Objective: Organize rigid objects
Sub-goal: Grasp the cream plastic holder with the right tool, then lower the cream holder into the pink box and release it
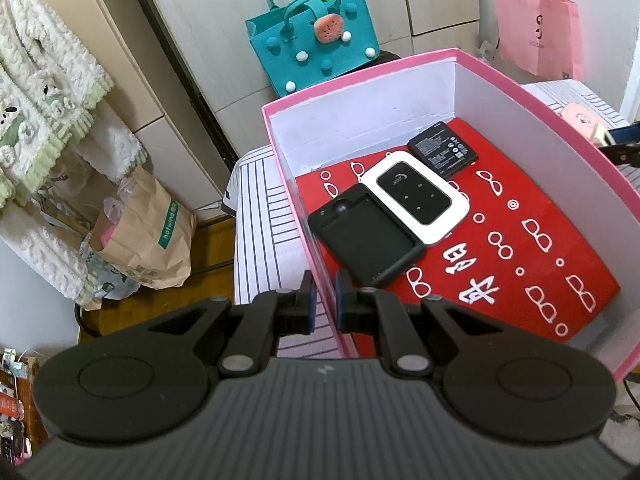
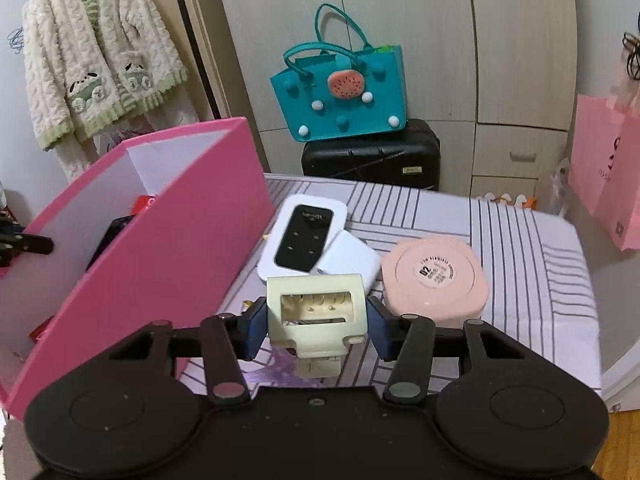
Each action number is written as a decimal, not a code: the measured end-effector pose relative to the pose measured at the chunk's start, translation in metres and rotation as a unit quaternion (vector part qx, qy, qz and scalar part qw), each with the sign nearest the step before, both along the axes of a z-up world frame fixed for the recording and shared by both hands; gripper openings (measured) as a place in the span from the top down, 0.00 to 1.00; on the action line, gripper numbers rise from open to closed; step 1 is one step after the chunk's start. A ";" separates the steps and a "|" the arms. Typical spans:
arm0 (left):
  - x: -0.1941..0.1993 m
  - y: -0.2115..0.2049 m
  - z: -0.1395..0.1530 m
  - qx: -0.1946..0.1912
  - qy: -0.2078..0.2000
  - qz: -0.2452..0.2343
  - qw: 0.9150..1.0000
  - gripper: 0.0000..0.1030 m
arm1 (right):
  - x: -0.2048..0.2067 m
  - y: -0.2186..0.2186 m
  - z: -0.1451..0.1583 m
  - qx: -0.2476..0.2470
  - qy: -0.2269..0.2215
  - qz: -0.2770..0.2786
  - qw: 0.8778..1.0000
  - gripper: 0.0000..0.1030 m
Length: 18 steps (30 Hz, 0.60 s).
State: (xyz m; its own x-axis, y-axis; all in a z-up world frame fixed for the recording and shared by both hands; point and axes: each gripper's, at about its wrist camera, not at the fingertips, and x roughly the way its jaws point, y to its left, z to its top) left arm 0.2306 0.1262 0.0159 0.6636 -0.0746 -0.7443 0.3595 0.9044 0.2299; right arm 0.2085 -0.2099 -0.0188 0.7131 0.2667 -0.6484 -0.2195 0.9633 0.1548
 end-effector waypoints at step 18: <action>0.008 0.001 -0.011 -0.001 0.015 0.003 1.000 0.93 | 0.018 0.120 0.074 -0.114 -0.029 0.187 0.975 0.45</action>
State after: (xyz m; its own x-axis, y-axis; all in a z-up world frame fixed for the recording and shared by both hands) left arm 0.2389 0.1275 0.0053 0.6410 -0.0713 -0.7642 0.3607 0.9069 0.2179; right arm 0.2263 -0.0896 0.0552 0.6313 0.3677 -0.6828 -0.5635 0.8224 -0.0781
